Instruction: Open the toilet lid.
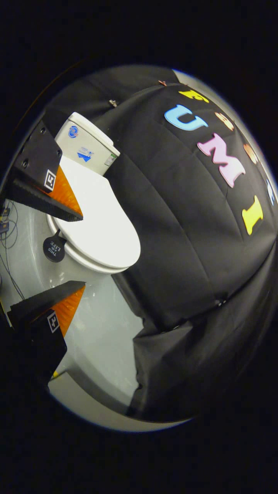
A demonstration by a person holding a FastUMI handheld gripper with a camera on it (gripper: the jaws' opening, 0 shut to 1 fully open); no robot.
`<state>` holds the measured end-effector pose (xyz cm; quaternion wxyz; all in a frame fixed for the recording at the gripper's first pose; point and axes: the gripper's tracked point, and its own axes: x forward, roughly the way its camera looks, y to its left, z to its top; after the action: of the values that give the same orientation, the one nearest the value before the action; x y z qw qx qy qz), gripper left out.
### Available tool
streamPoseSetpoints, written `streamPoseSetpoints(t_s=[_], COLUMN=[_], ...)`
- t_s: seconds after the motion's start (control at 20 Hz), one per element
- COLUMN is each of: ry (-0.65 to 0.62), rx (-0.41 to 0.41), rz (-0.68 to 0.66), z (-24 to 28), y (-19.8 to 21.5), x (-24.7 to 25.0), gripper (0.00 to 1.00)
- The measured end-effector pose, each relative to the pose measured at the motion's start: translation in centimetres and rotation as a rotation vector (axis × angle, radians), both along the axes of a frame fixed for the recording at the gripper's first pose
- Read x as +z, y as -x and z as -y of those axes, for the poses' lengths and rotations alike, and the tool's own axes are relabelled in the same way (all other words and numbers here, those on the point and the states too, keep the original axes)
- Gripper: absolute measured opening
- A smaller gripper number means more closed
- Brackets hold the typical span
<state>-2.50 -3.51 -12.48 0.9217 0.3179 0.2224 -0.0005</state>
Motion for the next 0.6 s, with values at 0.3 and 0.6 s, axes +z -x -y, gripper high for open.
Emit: streamPoseSetpoints(t_s=[0.3,0.6], ry=[-0.423,-0.578], rx=[-0.071,-0.039], rz=[-0.129,-0.111], z=[-0.2,-1.7], y=[1.0,0.7], x=[-3.1,-2.9], gripper=[0.83,0.64])
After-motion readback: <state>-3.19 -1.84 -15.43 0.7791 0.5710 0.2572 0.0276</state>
